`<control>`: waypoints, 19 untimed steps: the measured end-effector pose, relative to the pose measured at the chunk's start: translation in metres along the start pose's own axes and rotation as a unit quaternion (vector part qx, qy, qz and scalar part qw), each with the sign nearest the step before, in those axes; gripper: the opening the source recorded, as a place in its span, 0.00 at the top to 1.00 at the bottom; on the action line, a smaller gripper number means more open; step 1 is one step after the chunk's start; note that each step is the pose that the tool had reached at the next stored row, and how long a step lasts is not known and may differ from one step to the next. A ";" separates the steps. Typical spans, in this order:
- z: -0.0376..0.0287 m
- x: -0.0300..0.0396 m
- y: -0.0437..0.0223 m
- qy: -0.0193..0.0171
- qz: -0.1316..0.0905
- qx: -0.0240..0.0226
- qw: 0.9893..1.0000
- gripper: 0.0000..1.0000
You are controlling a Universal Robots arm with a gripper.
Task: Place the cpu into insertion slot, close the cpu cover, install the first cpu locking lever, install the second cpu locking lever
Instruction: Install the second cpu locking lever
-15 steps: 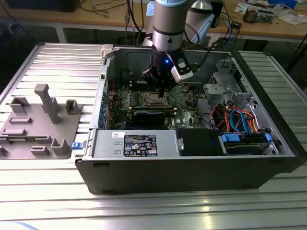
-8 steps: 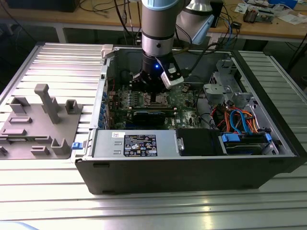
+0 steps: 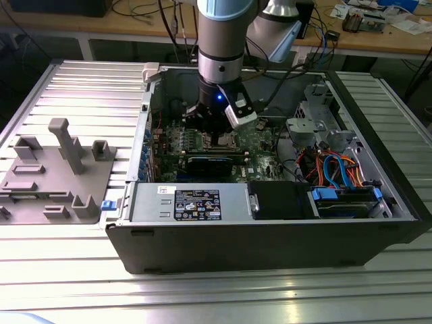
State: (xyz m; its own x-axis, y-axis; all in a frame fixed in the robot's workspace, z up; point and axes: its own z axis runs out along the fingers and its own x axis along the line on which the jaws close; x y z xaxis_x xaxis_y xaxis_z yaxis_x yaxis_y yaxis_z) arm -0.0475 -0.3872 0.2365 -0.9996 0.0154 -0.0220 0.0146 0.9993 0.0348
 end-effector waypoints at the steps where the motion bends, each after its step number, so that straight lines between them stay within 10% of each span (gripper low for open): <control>1: 0.0004 0.0004 -0.0006 0.000 0.000 -0.001 1.000 0.89; 19: 0.0023 0.0037 -0.0020 0.000 0.000 -0.002 1.000 0.89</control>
State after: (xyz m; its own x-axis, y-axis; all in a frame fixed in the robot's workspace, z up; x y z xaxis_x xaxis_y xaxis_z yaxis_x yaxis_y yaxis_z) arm -0.0512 -0.3891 0.2341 -0.9996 0.0156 -0.0220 0.0147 0.9991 0.0394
